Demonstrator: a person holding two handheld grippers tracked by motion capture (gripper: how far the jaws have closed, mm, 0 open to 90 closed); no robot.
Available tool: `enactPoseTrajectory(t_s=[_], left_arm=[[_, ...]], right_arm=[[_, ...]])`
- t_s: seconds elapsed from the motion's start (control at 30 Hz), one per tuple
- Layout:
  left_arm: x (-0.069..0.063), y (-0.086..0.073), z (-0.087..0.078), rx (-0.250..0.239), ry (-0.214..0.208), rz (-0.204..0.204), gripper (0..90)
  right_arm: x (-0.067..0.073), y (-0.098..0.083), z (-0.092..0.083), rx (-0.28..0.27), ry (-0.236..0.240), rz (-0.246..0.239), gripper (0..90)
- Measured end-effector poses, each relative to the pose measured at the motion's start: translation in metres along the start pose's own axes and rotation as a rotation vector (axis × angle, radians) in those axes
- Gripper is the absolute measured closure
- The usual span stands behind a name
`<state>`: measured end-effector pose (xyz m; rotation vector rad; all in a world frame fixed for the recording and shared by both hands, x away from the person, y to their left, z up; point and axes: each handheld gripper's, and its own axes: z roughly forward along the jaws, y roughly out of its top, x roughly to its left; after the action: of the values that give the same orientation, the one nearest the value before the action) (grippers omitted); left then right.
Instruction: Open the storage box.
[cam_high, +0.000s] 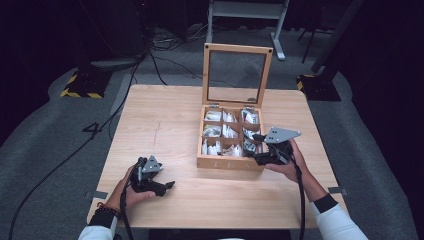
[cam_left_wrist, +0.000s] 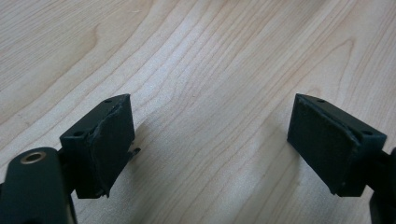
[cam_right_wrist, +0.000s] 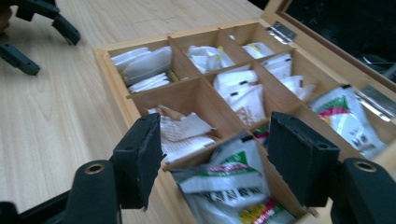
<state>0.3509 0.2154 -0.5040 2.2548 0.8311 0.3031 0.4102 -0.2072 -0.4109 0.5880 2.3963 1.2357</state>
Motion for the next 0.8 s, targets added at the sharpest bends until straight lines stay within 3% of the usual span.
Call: enactPoseTrajectory(t_s=[0.33,0.5,0.6,0.8], left_arm=[[0.000,0.000,0.000,0.000,0.000,0.003,15.1],[0.000,0.000,0.000,0.000,0.000,0.002,15.1],[0.000,0.000,0.000,0.000,0.000,0.002,15.1],[0.000,0.000,0.000,0.000,0.000,0.002,15.1]], right_arm=[[0.013,0.014,0.022,0.039,0.053,-0.028,38.7],[0.013,0.016,0.035,0.079,0.045,-0.025,42.7],[0.012,0.017,0.044,0.133,0.055,-0.024,44.8],[0.010,0.017,0.061,0.195,0.027,-0.041,46.0]])
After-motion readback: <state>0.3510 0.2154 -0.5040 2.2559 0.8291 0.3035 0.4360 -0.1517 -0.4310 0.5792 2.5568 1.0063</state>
